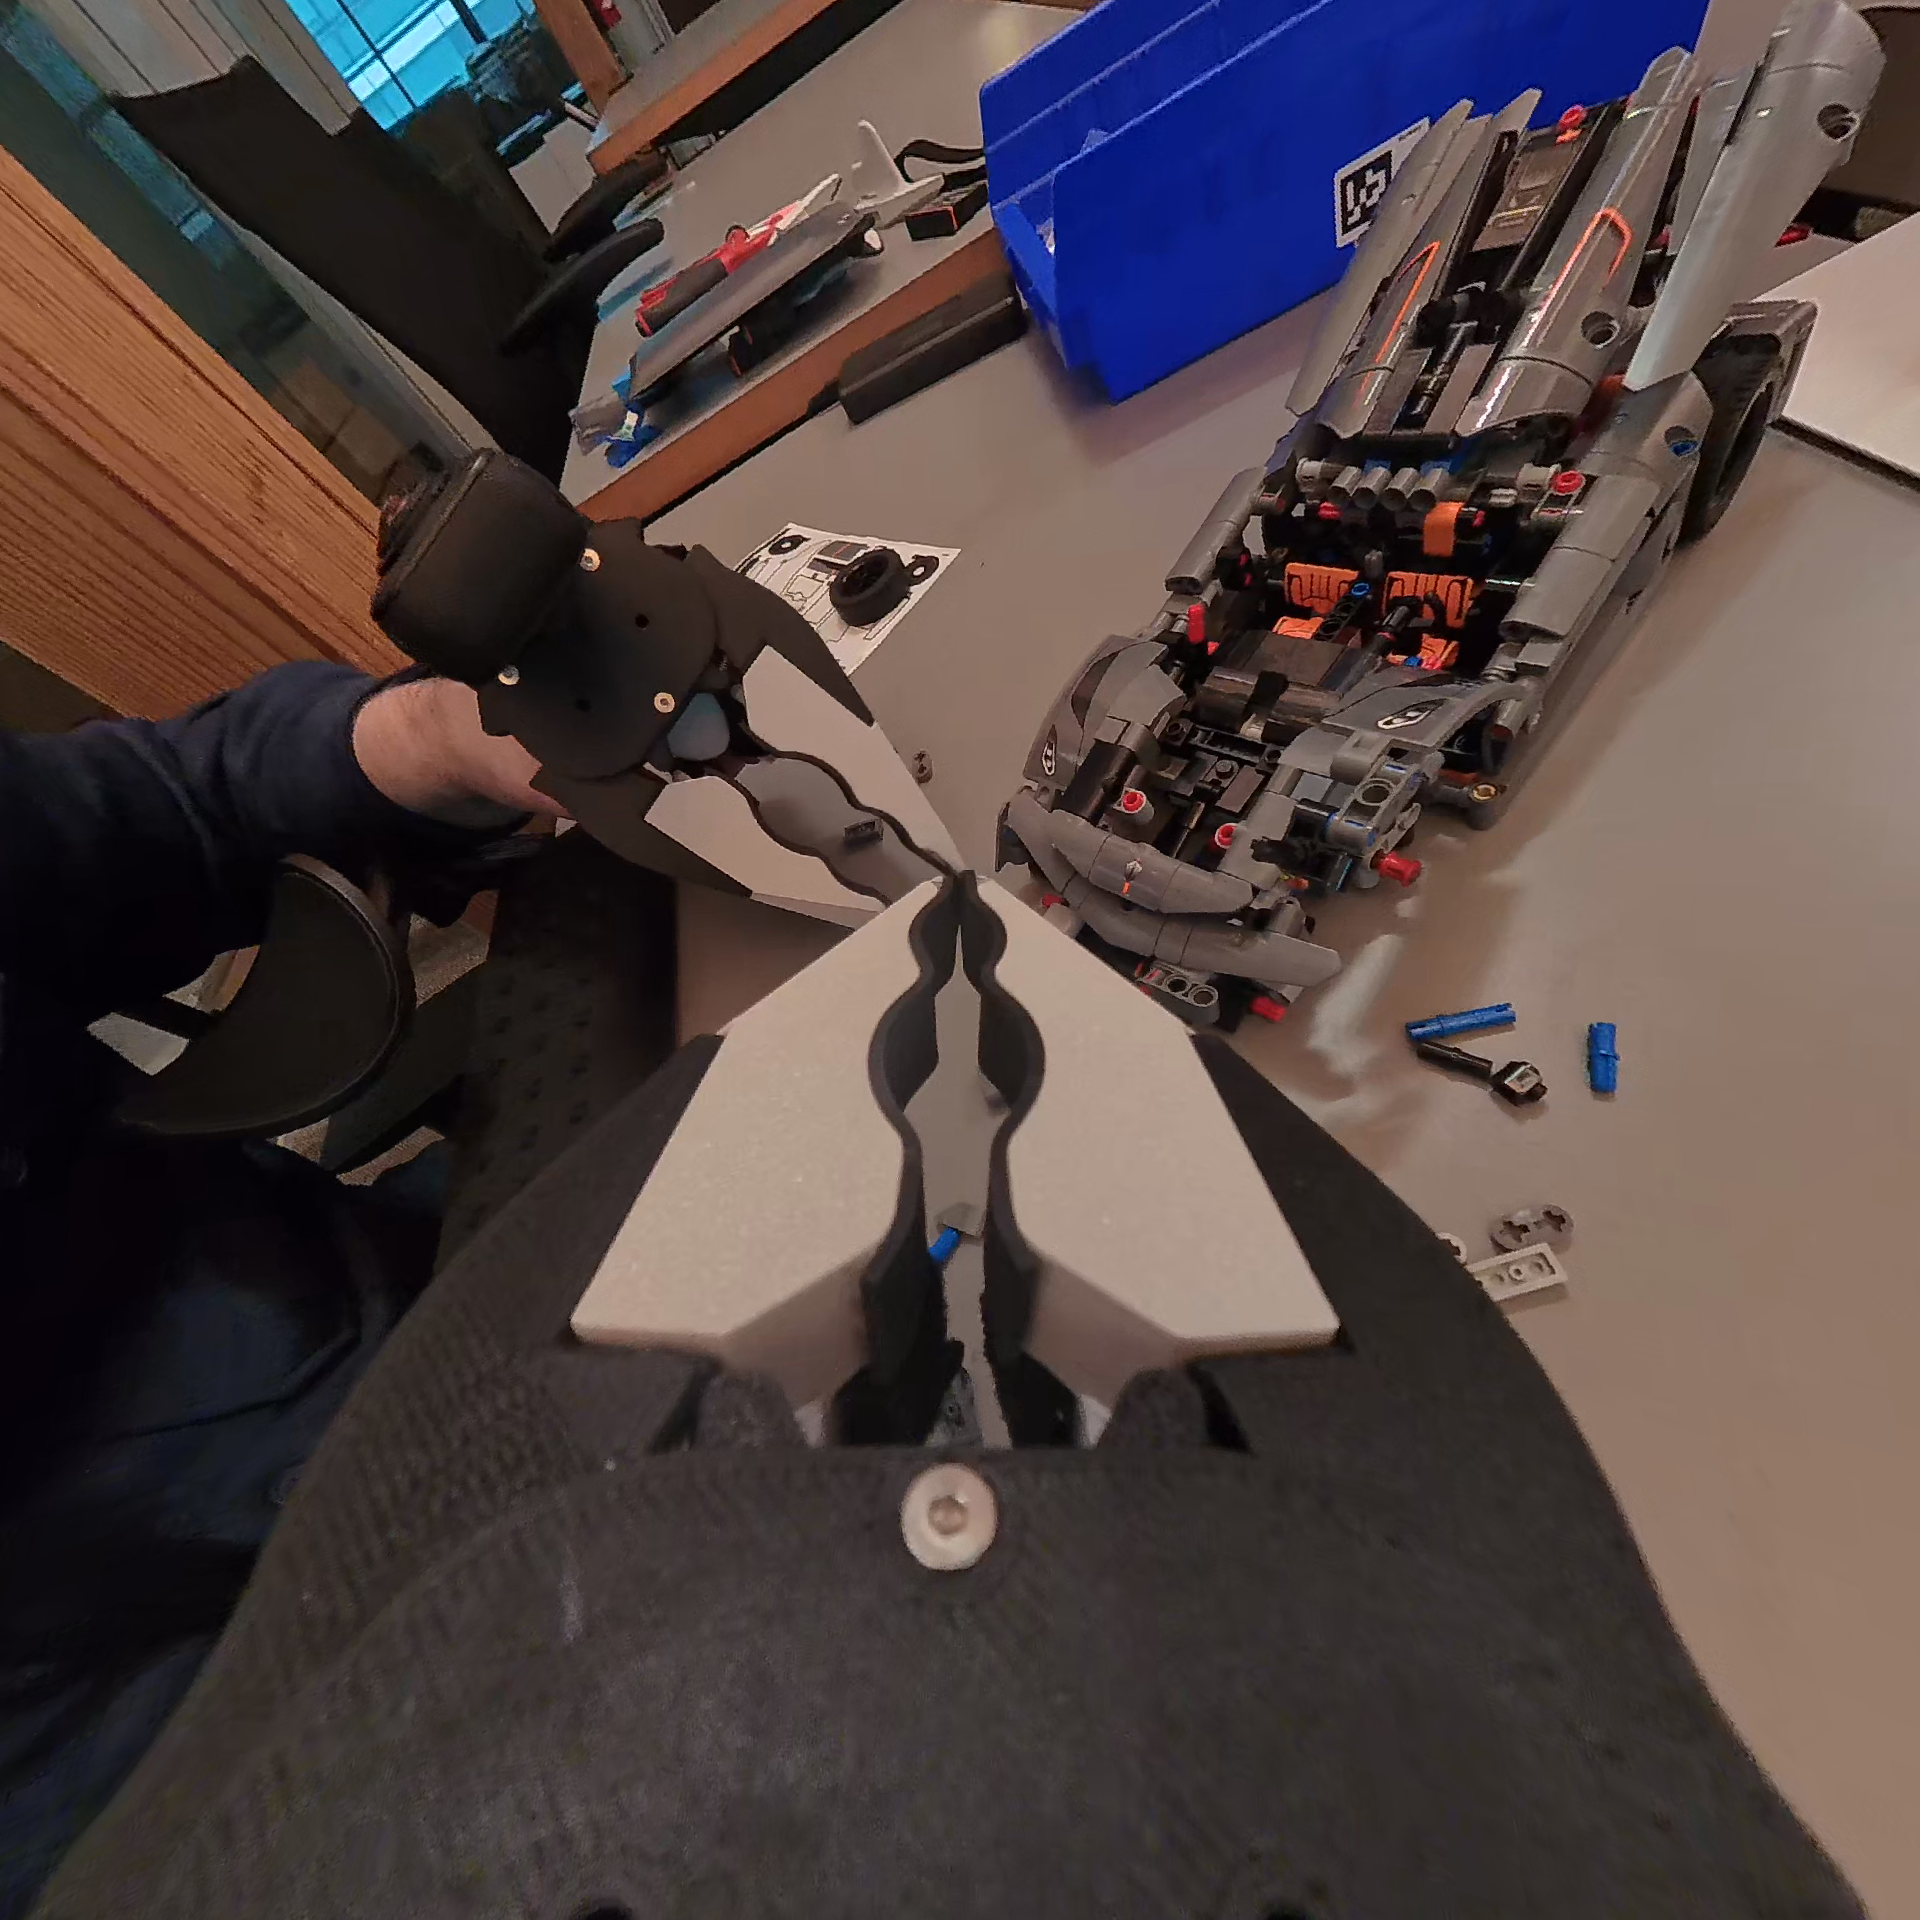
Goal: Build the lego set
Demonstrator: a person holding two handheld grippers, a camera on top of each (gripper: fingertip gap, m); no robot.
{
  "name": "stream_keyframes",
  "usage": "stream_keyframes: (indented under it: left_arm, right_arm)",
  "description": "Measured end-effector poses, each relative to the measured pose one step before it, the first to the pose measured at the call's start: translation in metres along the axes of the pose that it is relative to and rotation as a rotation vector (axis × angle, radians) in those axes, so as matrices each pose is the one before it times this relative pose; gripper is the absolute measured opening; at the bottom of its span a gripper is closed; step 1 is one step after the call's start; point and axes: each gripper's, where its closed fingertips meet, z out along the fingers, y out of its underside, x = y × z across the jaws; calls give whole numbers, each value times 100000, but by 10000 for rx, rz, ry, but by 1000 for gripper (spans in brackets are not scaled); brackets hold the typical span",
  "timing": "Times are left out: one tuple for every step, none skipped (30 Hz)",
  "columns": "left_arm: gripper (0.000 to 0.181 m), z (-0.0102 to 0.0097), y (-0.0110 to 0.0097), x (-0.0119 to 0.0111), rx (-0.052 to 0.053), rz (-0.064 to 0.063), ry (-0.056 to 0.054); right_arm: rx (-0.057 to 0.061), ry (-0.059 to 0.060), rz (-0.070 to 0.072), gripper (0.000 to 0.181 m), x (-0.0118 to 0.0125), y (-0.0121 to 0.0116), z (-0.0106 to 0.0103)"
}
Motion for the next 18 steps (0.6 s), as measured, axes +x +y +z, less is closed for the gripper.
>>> stream_keyframes:
  left_arm:
    - [15, 63, -35, -119, -2, 16, -99]
    - [12, 61, -33, -94, -21, 53, -72]
    - [11, 60, -53, -38, -16, 47, -37]
    - [10, 72, -100, 19, 8, 22, -10]
    - [9, 79, -86, -37, 11, 13, -45]
    - [7, 69, -55, -49, 2, 1, -37]
    - [7, 45, -26, -109, -11, -33, -56]
    - [7, 38, -6, -109, -11, -41, -45]
    - [7, 33, -49, 31, 22, -34, 53]
    - [6, 51, -76, 81, 32, -31, 66]
    - [6, 60, -133, 105, 36, 8, 63]
    - [6, 68, -122, 76, 18, 4, 39]
    - [6, 52, -49, -126, -52, -73, -62]
    - [7, 43, -27, -118, -49, -83, -11]
    - [6, 62, -126, 44, 32, -37, 86]
    - [6, 66, -170, 83, 74, -32, 71]
    - [6, 89, -74, 65, 0, -4, 21]
    - [5, 54, -61, 1, 7, 42, -41]
  right_arm:
    - [1, -10, -17, 0, -54, -13, 5]
    - [4, -5, -13, 0, -47, -15, -2]
    - [9, 4, -8, 0, -15, -23, -25]
    - [10, 2, -3, 0, -8, -20, -20]
    - [8, -3, 1, 0, -7, -19, -30]
    - [7, -2, -2, 0, -10, -8, -18]
    - [7, 0, -8, 0, -13, -27, -16]
    - [2, -4, -9, 0, -26, -10, -7]
    - [-4, -7, -10, 0, -42, -4, 7]
    - [-6, -6, -13, 0, -38, -1, 6]
    - [-5, -2, -13, 0, -24, -7, 7]
    - [-5, -1, -9, 0, -21, 2, 10]
    - [-7, -3, -7, 0, -23, 7, -1]
    - [-3, 0, -8, 0, -16, 5, -7]
    - [5, 2, -9, 0, -21, -24, -8]
    - [10, 0, -10, 0, -19, -24, -24]
    - [7, 3, -6, 0, -4, -16, -22]
    - [6, 5, -1, 0, 6, -16, -31]
